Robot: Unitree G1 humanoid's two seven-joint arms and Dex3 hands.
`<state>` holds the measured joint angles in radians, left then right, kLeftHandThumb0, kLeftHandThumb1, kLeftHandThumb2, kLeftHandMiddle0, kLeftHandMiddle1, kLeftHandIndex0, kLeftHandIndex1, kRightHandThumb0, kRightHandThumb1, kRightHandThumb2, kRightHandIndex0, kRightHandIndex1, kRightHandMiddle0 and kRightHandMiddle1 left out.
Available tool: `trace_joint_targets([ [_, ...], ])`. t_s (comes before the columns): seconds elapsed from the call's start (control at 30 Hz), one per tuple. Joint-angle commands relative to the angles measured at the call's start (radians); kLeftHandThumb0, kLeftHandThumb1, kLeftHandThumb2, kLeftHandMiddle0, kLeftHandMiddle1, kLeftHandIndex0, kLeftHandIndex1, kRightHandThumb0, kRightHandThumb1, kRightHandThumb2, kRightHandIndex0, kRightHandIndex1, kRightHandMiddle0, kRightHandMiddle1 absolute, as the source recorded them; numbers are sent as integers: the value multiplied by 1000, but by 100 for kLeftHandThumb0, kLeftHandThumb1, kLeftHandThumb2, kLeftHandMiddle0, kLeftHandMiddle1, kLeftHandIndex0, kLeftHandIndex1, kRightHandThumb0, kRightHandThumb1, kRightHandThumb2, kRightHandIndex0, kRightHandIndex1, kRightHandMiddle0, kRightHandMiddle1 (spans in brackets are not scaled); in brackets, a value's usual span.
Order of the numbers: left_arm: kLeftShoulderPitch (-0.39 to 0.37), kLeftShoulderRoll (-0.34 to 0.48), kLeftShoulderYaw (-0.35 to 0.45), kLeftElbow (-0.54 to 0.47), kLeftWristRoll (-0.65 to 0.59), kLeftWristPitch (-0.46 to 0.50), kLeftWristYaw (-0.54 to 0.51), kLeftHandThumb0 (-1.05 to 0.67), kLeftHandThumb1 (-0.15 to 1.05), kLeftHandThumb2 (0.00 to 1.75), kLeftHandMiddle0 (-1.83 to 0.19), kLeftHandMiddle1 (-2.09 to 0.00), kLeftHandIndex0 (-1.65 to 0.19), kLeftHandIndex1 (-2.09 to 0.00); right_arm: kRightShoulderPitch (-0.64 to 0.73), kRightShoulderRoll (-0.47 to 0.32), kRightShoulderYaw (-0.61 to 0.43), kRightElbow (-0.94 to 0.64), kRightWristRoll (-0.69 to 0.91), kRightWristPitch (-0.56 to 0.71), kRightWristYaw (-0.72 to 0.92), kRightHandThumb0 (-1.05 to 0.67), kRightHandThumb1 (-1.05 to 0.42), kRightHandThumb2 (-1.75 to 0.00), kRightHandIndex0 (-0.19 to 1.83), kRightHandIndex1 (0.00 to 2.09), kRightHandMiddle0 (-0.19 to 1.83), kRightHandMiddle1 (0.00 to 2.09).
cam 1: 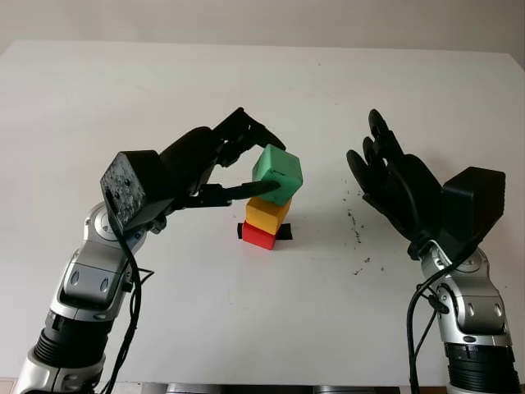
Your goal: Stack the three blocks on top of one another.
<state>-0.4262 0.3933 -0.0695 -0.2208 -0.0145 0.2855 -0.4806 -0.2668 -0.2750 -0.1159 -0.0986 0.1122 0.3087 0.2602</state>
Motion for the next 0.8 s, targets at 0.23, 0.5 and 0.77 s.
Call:
trace_joint_targets([
  [0.23, 31, 25, 0, -24, 12, -7, -5, -48, 105, 36, -12, -6, -6, -188, -2, -16, -4, -3, 2, -6, 7, -67, -105, -42, -19, 0, -19, 1],
  [0.5, 35, 27, 2, -58, 26, 55, 12, -49, 105, 31, -13, -6, -19, -175, -3, -19, -7, -4, 3, -8, 14, -67, -105, -41, -19, 0, -19, 1],
  [0.77, 36, 33, 2, -73, 18, 75, 9, -49, 105, 27, -13, -5, -18, -174, -4, -30, 5, -3, -15, -15, 13, -67, -105, -42, -19, 0, -19, 2],
])
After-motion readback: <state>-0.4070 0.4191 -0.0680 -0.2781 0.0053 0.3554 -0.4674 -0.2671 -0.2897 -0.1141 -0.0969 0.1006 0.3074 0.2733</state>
